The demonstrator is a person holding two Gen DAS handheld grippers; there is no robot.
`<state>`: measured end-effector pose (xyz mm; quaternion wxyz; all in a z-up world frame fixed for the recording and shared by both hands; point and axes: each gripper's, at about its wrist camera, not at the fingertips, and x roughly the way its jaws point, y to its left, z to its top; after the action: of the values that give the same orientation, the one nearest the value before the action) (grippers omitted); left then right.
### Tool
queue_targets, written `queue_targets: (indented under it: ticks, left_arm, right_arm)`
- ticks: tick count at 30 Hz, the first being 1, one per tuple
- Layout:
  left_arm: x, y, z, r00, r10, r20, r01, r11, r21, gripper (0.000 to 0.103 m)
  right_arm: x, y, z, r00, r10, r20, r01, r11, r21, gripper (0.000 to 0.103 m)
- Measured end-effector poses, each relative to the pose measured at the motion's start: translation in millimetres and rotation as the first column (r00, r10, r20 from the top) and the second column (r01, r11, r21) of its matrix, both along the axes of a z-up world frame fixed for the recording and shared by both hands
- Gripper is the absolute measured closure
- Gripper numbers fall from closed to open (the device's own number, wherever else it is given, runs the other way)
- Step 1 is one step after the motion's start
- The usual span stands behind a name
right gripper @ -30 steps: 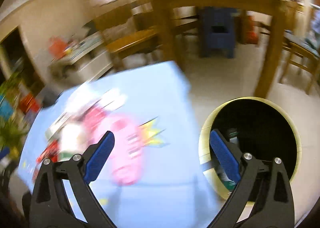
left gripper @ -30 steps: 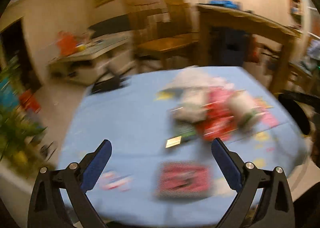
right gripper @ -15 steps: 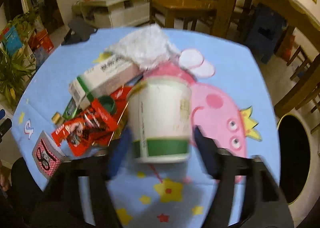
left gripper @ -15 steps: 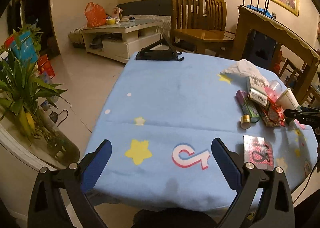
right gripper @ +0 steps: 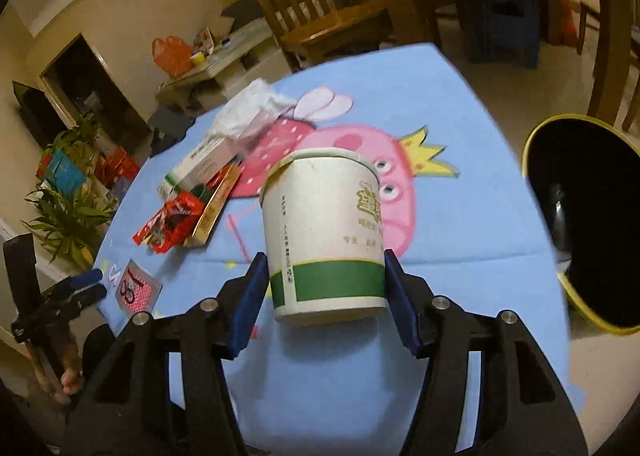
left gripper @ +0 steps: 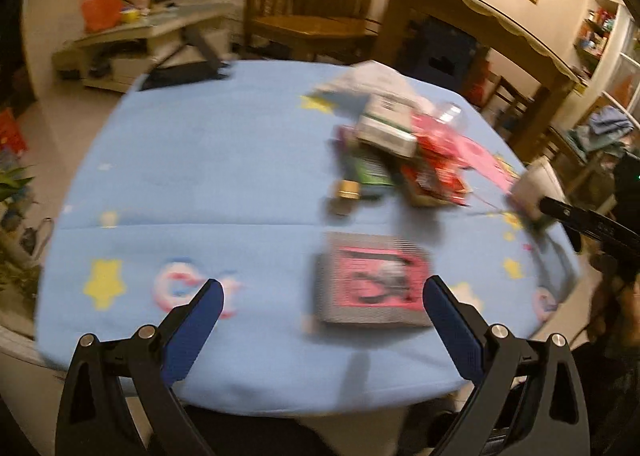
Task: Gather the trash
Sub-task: 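Grasp the white paper cup with the right gripper, then lift the paper cup with the right gripper while the left gripper grasps the gold cap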
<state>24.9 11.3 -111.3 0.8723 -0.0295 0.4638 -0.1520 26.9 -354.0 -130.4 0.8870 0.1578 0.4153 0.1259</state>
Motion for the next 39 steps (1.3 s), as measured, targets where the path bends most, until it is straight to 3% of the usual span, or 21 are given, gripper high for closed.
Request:
queue_targets:
  ticks: [5,6,9,13,14,16,18,20,22,23,27,35,39]
  left_arm:
    - [3.6,-15.4,-14.8,0.98,0.105,-0.169,-0.123,0.988,-0.098,0.007]
    - [4.5,-17.0,-15.4,0.977,0.128,-0.174,-0.146,0.985,-0.095,0.007]
    - [19.1,-22.7,-10.0,0.978,0.16,-0.133,-0.165,0.986,-0.033,0.007]
    - [56.5,-39.3,-8.4,0.991,0.095,-0.09,-0.091,0.995,0.047,0.009]
    - [64.0,-42.5,-9.7,0.994,0.076,-0.081,-0.07,0.995,0.074,0.014]
    - [76.6,-47.4,-16.9,0.995,0.035,-0.094,-0.023,0.991,0.128,0.038]
    - [81.1,-51.3,-18.5,0.998,-0.008,-0.07,0.02,0.984,0.179,0.038]
    - [83.6,-52.9,-19.4,0.998,-0.03,-0.049,0.041,0.971,0.234,0.048]
    - [82.5,-54.7,-20.9,0.998,-0.061,-0.029,0.067,0.963,0.261,0.051]
    - [80.7,-55.0,-21.2,0.998,-0.067,-0.019,0.07,0.962,0.265,0.053]
    - [63.9,-49.4,-19.1,0.998,-0.071,-0.003,0.069,0.965,0.254,0.083]
    - [67.0,-37.9,-15.4,0.999,-0.043,-0.012,0.044,0.986,0.159,0.084]
    - [54.6,-39.8,3.7,0.998,-0.002,0.061,-0.01,0.983,0.185,0.084]
  right_arm:
    - [1.4,1.7,-1.0,0.999,0.029,-0.014,-0.029,1.0,-0.004,0.046]
    - [1.2,3.2,-0.5,0.999,0.04,-0.011,-0.04,0.999,-0.005,0.047]
    - [0.2,6.1,1.0,0.998,0.061,-0.002,-0.061,0.998,0.0,0.047]
    - [-4.8,0.1,5.1,0.999,0.053,0.01,-0.053,0.999,0.009,0.046]
    - [-5.6,-2.8,6.2,0.999,0.043,0.013,-0.043,0.999,0.011,0.046]
    - [-8.3,-11.2,7.1,1.0,0.017,0.014,-0.017,1.0,0.023,0.046]
    - [-8.9,-17.6,6.3,1.0,-0.001,0.007,0.001,1.0,0.03,0.046]
    - [-9.1,-20.7,5.7,1.0,-0.015,0.005,0.015,0.999,0.029,0.046]
    - [-7.1,-22.4,4.9,1.0,-0.025,0.003,0.025,0.999,0.035,0.046]
    - [-6.3,-22.3,4.8,1.0,-0.027,0.002,0.027,0.999,0.036,0.046]
    - [-5.5,-18.4,5.2,1.0,-0.024,0.006,0.024,0.999,0.023,0.046]
    - [-6.7,-15.8,3.0,0.999,-0.033,0.001,0.033,0.999,0.004,0.046]
    - [-9.6,-18.4,4.4,0.999,-0.042,0.012,0.042,0.999,-0.001,0.046]
